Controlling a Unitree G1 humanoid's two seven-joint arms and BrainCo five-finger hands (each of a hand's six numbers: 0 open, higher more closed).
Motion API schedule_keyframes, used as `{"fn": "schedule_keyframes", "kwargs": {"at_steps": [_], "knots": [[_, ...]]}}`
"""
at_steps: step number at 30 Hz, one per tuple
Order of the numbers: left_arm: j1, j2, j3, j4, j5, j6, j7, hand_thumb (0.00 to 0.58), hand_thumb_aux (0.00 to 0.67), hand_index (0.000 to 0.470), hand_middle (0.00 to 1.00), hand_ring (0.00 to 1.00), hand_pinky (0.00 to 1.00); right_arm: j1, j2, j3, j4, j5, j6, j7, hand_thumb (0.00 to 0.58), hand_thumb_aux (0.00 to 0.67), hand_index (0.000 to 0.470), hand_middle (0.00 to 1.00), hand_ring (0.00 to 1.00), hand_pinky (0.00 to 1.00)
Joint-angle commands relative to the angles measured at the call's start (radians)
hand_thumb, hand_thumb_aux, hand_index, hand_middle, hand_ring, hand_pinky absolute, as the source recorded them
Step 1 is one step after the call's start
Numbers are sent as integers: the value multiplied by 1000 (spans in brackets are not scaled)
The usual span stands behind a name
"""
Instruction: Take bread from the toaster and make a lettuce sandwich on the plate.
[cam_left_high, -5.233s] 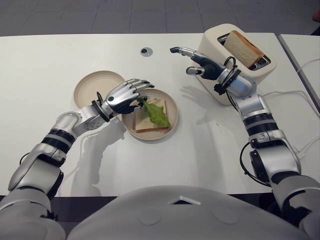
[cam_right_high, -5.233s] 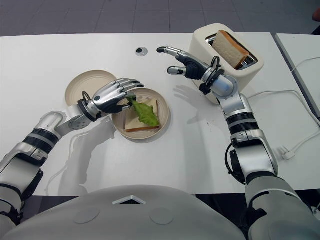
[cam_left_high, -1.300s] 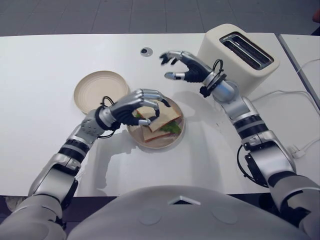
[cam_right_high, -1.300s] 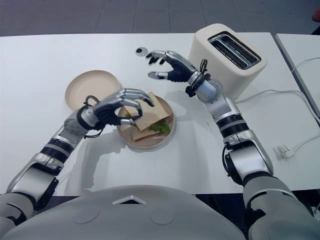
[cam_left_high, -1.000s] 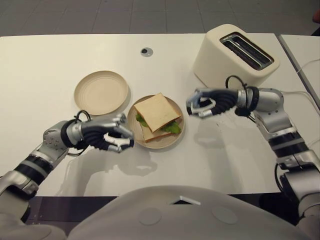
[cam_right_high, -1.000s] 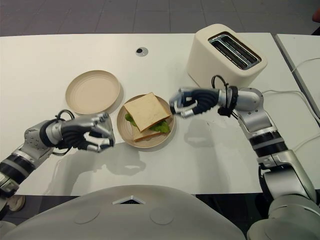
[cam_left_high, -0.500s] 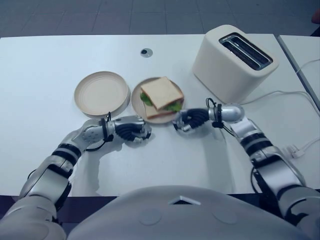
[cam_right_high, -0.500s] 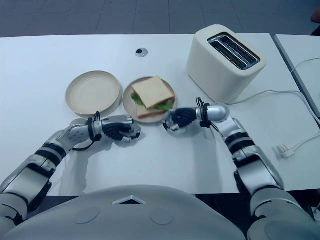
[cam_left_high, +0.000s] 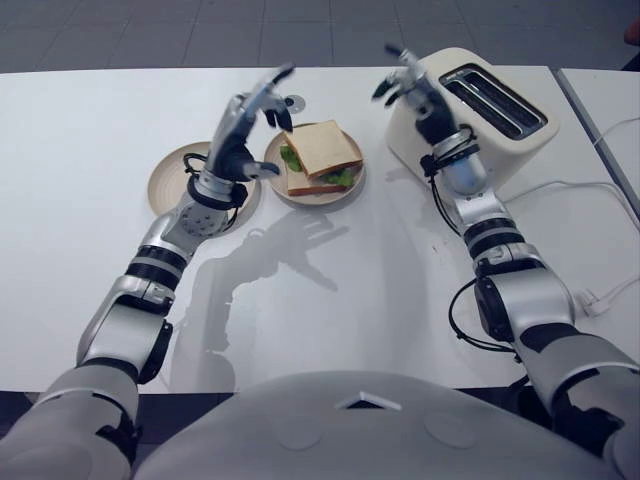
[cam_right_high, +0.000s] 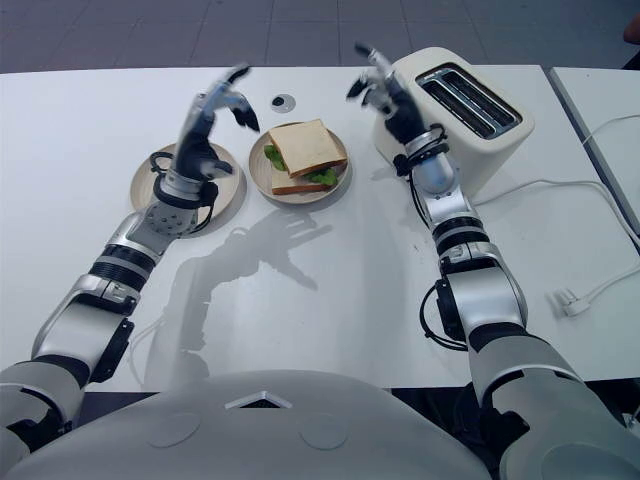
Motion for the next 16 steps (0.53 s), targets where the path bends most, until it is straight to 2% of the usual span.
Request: {"fn": "schedule_keyframes", "kwargs": {"at_steps": [1, 3, 7, 16], "knots": [[39, -67, 8, 7, -361, -15, -209, 0, 0, 0, 0, 0, 0, 65, 46, -7, -119, 79, -61, 73, 0, 0, 0, 0, 0, 0], [32, -99, 33, 54, -462, -5, -318, 0, 0, 0, 0, 0, 0, 83, 60, -6, -144, 100, -62, 106, 0, 0, 0, 0, 0, 0], [21, -154, 94, 116, -532, -11, -469, 0, 0, 0, 0, 0, 0, 101, 75, -14, -169, 111, -56, 150, 0, 0, 0, 0, 0, 0], [7, -229, 209, 185, -500, -43, -628, 0, 0, 0, 0, 0, 0, 126, 82, -27, -179, 111, -59, 205, 0, 0, 0, 0, 0, 0]]}}
